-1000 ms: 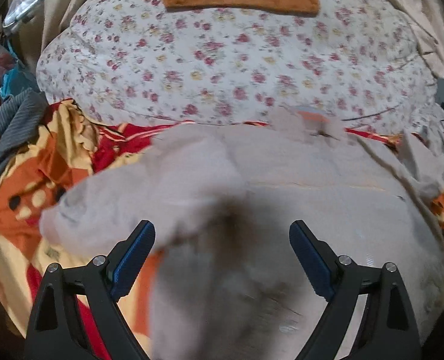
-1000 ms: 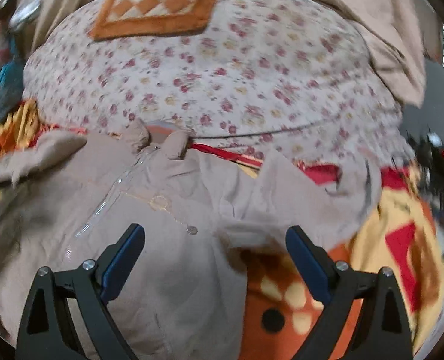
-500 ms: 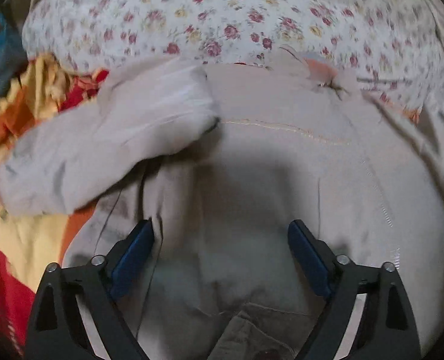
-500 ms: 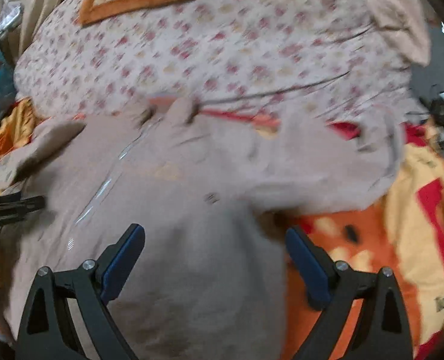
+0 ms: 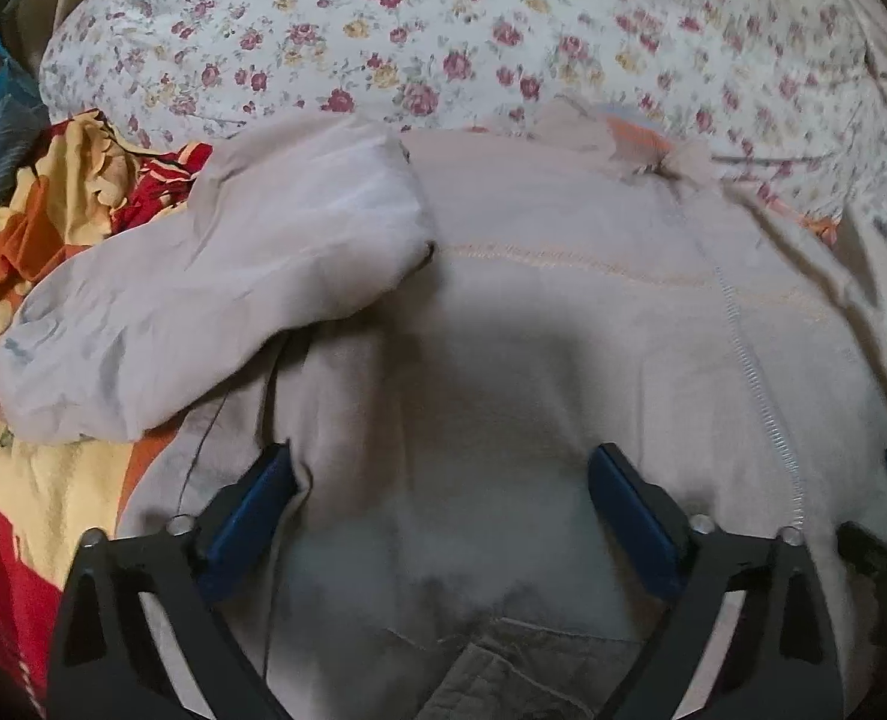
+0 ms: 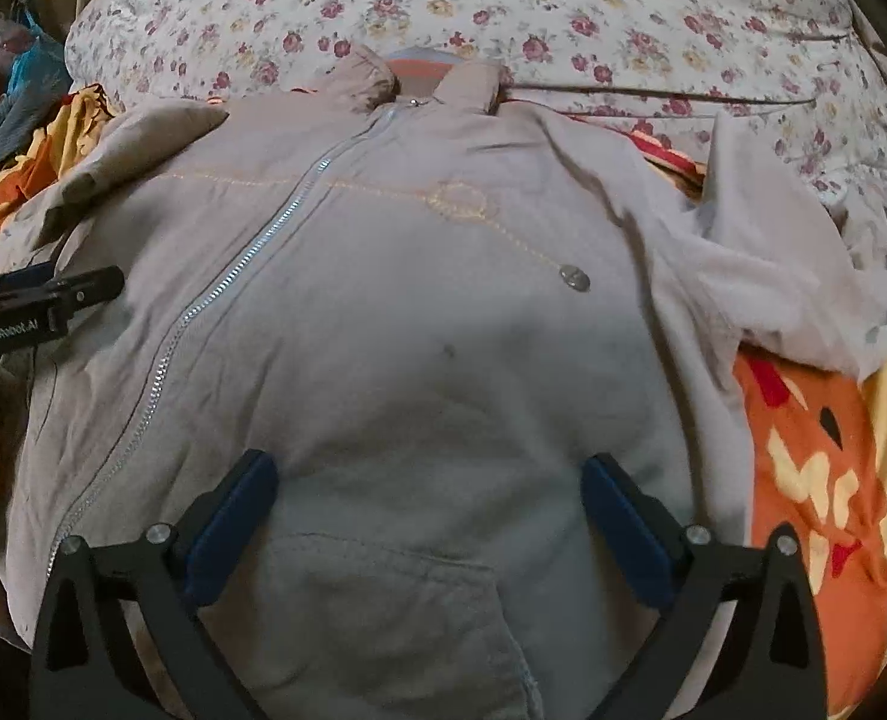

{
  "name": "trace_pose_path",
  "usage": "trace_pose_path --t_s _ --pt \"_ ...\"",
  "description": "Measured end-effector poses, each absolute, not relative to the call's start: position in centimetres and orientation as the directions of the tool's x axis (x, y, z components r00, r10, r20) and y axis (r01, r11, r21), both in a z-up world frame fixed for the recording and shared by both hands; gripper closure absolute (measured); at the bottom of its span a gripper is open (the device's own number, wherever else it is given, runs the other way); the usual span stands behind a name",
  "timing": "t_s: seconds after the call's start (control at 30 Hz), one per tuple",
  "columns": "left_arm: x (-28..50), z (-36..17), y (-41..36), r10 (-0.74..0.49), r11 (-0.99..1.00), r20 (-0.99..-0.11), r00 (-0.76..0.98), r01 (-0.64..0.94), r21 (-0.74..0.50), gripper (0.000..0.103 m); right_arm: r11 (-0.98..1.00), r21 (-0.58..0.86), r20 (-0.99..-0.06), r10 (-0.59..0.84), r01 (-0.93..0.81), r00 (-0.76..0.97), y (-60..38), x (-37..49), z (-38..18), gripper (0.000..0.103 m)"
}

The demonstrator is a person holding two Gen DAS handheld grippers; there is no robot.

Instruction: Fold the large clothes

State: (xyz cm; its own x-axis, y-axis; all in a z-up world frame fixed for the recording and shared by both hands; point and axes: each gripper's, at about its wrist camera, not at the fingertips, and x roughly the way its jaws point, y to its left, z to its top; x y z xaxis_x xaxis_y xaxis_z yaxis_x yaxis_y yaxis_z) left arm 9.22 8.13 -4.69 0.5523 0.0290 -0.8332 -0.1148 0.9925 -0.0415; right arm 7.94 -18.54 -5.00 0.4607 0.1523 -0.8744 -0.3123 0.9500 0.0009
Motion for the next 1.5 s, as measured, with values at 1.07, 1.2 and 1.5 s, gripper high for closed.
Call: trace_pose_path --t_s 1.07,1.2,1.5 --pt "5.0 -3.3 38.7 0.140 0.697 -0.734 0.665 -0.593 -0.404 0.094 0.944 -0.025 -0.872 0.140 -0.328 0.469 -18.6 8.2 -4.7 0.000" --pt "3.0 2.9 39.7 0.325 0.679 -0.652 0.685 -0.649 -0.342 0.094 0.947 0.001 -0.870 0.160 -0.323 0.466 -19.2 8.2 -3.7 0.003" --pt "5.9 11.1 40.9 0.428 0.726 -0.580 0.694 -0.646 -0.237 0.094 0.989 0.064 -0.820 0.130 -0.136 0.557 -26.2 7.1 -0.2 0.006"
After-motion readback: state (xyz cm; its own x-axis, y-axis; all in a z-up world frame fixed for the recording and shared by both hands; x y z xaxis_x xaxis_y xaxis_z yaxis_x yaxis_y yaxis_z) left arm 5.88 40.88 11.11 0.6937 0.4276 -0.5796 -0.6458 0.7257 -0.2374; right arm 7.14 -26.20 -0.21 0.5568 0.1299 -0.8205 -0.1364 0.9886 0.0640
